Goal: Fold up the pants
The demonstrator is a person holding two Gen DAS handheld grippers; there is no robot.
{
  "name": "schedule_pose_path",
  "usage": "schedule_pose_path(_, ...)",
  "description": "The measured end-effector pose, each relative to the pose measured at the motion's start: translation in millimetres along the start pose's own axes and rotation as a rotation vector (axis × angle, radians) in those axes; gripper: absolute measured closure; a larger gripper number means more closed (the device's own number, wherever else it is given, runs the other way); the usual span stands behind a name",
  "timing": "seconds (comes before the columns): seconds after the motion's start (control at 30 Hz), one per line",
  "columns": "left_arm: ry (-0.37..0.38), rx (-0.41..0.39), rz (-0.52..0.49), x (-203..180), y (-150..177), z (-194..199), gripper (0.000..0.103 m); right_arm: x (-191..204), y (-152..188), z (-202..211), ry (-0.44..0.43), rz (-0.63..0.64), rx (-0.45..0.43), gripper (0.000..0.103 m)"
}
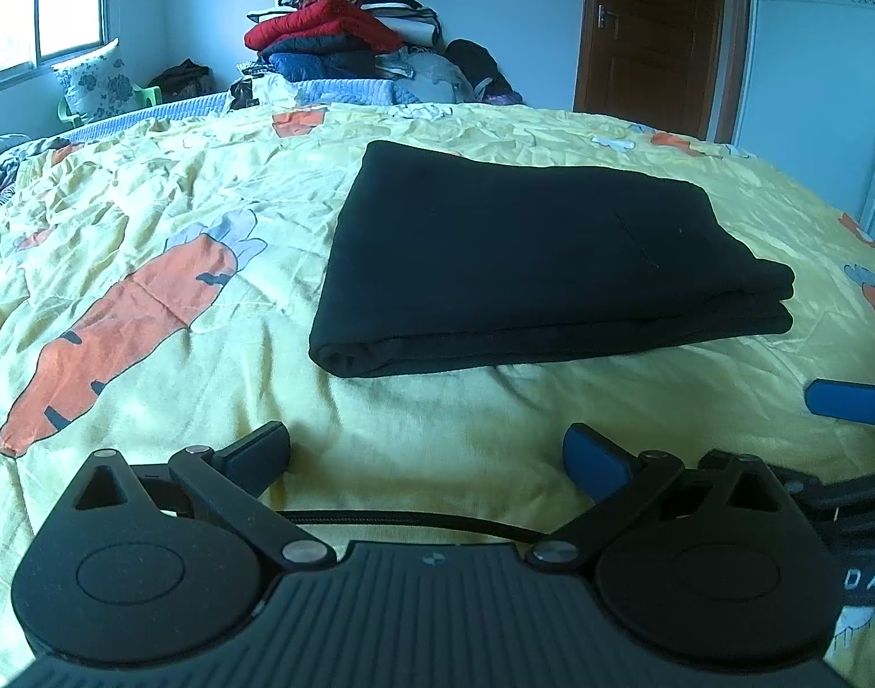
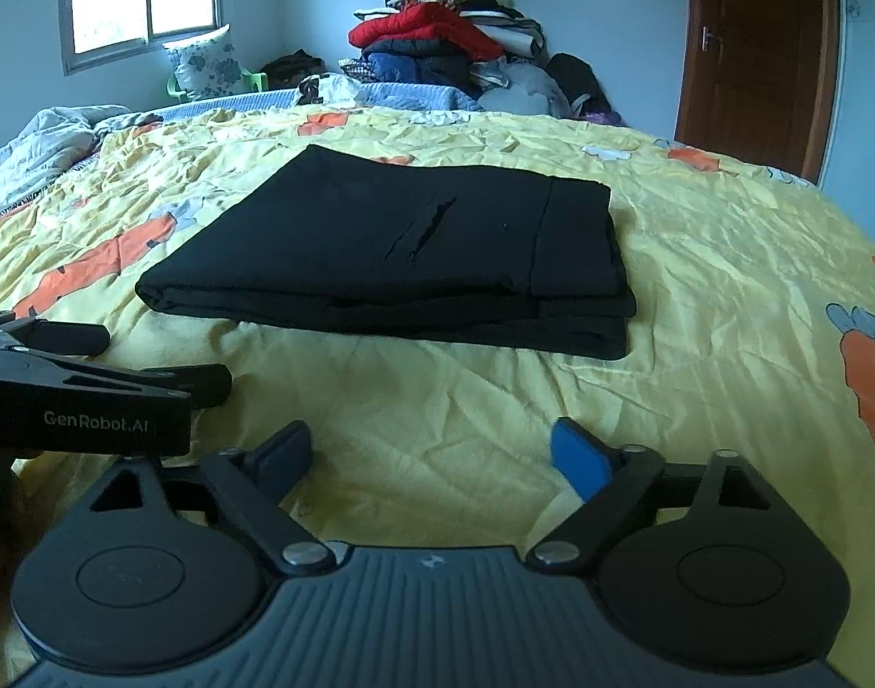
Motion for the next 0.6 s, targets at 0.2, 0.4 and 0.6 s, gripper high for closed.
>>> schedule_pose_path(0.2,0.0,0.0,0.0,-0.1,-0.1,-0.1,0.0,1.2,0.5,-2.2,0.013,0.003,0.017,0.0)
schedule_pose_path(0.4,0.0,0.0,0.001,-0.1,-0.2,-0.2,0.0,0.6,2.1,0.6,0.044,-0.02,0.025,0.0)
schedule_pose_path(0.6,0.0,0.0,0.0,-0.1,-0.2,-0.1,0.0,-6.3,6.6,3.2,0.07,-0.064,0.024,0.0)
Point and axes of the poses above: each gripper's, at about its wrist camera, not at the fingertips, and z roughly against the way its jaws point, x to its left, y to its underside, the point moved 3 cm from there along -z, roughly the way its jaws point, and after that the axes turned 14 degrees about z, right-handed, at the moved point
